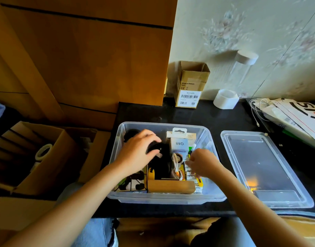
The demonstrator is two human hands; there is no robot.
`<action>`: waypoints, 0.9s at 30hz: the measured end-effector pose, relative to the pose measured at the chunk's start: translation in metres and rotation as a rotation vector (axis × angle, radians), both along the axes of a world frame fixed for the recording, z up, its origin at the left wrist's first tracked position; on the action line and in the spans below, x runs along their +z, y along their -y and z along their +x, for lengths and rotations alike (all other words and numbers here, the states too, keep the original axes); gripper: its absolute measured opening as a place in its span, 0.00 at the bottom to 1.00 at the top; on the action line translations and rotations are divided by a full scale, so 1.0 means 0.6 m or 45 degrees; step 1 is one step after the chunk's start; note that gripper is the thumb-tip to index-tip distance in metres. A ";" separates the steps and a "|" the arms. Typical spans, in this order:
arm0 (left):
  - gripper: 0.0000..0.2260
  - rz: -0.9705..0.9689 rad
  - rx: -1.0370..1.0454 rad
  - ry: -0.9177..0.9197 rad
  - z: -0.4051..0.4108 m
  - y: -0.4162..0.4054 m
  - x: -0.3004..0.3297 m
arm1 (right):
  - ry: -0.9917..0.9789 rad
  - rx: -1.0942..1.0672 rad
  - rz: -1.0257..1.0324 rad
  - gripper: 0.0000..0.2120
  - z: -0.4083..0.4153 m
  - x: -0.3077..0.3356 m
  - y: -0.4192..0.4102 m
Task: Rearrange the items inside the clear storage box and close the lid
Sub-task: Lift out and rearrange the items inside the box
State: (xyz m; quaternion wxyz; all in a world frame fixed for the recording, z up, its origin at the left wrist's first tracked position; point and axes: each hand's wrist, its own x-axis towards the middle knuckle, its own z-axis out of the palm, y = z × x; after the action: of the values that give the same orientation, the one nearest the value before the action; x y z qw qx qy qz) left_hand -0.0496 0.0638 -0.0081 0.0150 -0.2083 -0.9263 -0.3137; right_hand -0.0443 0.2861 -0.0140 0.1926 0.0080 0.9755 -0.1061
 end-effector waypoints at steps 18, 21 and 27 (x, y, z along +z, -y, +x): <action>0.11 -0.265 0.206 -0.149 0.013 0.045 -0.003 | 0.213 0.176 0.019 0.23 -0.006 -0.052 0.039; 0.15 -0.393 0.296 -0.170 0.009 0.041 -0.005 | 0.202 0.117 0.017 0.22 -0.007 -0.060 0.035; 0.12 -0.418 0.292 -0.171 0.005 0.037 -0.014 | 0.208 0.065 -0.040 0.23 -0.006 -0.063 0.028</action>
State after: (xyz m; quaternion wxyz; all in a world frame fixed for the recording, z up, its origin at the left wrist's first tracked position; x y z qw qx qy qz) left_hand -0.0463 0.0416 -0.0167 0.0782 -0.1216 -0.9795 -0.1401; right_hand -0.0481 0.2692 -0.0520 0.2744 -0.0112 0.9546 -0.1157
